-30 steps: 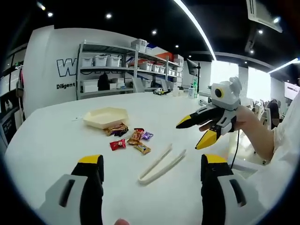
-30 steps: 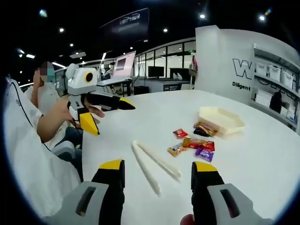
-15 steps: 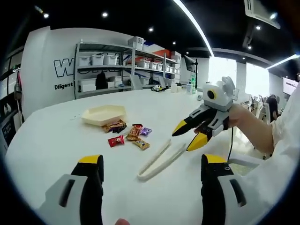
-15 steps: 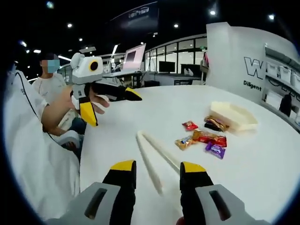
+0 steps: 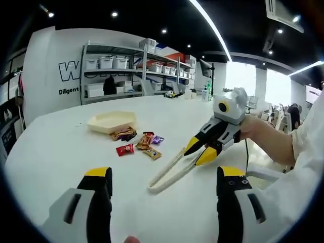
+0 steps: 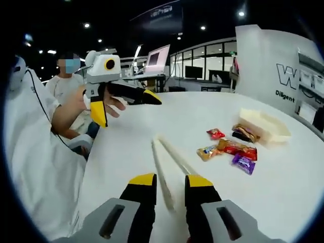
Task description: Place the target food into the container with the food tongs after gripping and lifting it, then release it inside without dropping or visibly crushing the food.
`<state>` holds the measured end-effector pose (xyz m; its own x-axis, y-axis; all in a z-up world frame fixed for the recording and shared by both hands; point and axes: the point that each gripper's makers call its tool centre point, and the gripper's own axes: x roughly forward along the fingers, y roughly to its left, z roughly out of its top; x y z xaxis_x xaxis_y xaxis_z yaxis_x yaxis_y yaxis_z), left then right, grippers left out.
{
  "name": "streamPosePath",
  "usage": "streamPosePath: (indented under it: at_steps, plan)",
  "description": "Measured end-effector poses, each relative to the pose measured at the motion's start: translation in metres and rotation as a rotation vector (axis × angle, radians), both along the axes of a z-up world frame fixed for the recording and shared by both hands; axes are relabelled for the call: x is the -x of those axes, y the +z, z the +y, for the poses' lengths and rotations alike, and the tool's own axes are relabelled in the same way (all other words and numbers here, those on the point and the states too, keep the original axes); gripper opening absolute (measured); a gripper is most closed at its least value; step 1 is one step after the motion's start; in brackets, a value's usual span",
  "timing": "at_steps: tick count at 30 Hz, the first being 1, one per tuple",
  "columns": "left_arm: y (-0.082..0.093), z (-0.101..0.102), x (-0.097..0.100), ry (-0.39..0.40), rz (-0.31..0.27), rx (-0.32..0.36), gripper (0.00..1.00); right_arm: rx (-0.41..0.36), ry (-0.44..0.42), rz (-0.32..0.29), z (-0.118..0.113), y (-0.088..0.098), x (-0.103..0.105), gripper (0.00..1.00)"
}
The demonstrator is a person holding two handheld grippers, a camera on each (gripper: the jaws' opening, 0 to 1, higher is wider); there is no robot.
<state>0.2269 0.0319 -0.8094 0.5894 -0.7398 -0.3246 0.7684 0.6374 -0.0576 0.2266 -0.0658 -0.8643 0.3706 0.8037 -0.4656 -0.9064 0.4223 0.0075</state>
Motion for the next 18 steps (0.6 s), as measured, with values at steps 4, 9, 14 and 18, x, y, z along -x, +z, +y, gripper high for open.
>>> streamPosePath:
  at_steps: [4,9,14,18]
  plan:
    - [-0.0015,-0.0008,0.0011,-0.003,0.003,-0.002,0.83,0.001,0.010,0.013,-0.0004,-0.0033,-0.0003,0.08]
    - [-0.0024,-0.0004,0.0007,-0.003,0.006,-0.002,0.83,0.012,0.047,0.015,0.0017,-0.0052,0.0036,0.03]
    - [-0.0028,-0.0014,0.0010,-0.005,0.007,-0.003,0.83,0.043,0.075,0.015,0.0027,-0.0104,0.0047,0.02]
    - [-0.0033,-0.0005,0.0006,-0.002,0.009,-0.003,0.83,0.045,0.091,0.009,0.0042,-0.0100,0.0051,0.01]
